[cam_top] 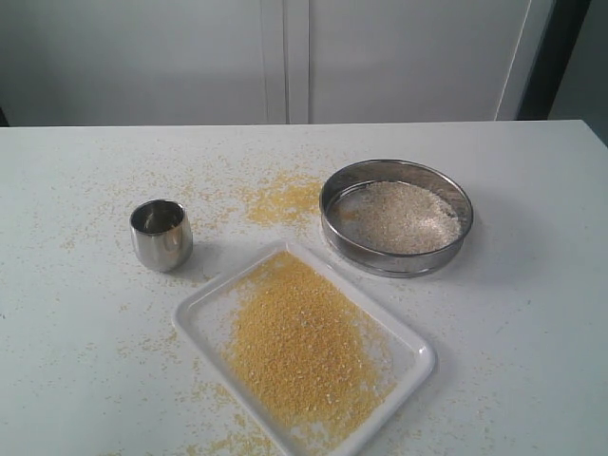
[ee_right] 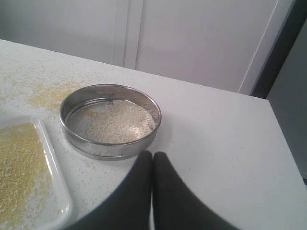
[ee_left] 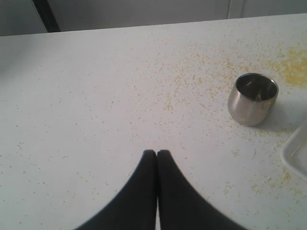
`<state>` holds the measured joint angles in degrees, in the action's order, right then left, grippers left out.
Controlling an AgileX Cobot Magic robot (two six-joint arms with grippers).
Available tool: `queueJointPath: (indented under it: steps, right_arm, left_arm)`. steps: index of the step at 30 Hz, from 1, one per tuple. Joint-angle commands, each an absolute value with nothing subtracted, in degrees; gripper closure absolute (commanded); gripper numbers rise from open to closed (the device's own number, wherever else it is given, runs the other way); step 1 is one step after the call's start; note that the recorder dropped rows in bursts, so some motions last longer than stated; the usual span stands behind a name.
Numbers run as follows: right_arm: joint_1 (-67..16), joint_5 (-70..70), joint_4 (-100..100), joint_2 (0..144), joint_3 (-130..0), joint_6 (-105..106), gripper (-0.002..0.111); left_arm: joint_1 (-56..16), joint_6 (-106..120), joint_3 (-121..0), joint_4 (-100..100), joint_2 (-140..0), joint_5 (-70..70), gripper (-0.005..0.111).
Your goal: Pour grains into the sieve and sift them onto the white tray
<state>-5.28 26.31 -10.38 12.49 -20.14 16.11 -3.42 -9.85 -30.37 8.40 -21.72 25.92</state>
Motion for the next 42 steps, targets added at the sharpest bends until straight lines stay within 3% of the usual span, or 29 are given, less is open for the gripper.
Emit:
queueJointPath:
  steps: [1, 27, 42]
  right_arm:
    - [-5.2, 26.1, -10.7, 12.1, -19.9, 16.0, 0.108]
    - [-5.2, 26.1, -10.7, 12.1, -19.9, 16.0, 0.108]
    - [-5.2, 26.1, -10.7, 12.1, -19.9, 16.0, 0.108]
  left_arm:
    - [-3.3, -7.5, -25.8, 8.0, -17.9, 23.6, 0.106]
    - [0.2, -1.3, -4.3, -2.9, 0.0, 18.9, 0.106]
    - [0.2, -2.8, 0.0, -2.9, 0.0, 16.0, 0.106]
